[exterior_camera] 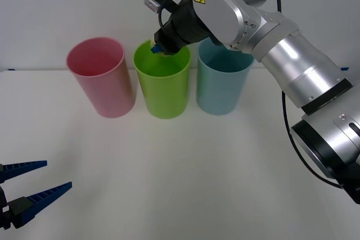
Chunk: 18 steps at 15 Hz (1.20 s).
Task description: Put cans in the blue bin and PET bottles in the pink bin and trash in the green bin.
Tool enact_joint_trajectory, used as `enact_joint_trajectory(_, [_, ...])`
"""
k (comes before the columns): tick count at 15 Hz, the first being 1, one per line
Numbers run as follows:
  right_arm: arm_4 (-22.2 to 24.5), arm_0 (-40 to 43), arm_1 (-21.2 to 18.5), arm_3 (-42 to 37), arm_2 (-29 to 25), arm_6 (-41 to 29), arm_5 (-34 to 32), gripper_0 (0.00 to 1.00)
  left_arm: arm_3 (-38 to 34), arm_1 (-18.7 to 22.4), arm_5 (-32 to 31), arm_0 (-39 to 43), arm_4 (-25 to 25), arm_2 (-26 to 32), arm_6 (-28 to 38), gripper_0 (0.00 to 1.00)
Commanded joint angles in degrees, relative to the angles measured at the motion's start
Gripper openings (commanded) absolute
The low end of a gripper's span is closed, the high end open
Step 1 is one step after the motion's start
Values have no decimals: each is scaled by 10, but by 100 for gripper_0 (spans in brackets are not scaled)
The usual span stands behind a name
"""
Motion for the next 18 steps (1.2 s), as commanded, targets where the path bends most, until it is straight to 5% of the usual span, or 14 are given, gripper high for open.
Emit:
enact_joint_trajectory(1, [-7,0,0,10,0,9,12,100,0,0,0,0,0,0,0,100])
enact_joint_trajectory(8, [-30,0,-4,-4,-34,19,14,100,0,0,0,0,0,0,0,100])
enact_joint_trajectory(13, [-209,22,-106,-132,-54,26,10,100,0,0,0,0,0,0,0,100])
enact_joint_trajectory(18, [-296,228,-185,-382,-132,42,13,100,0,0,0,0,0,0,0,100])
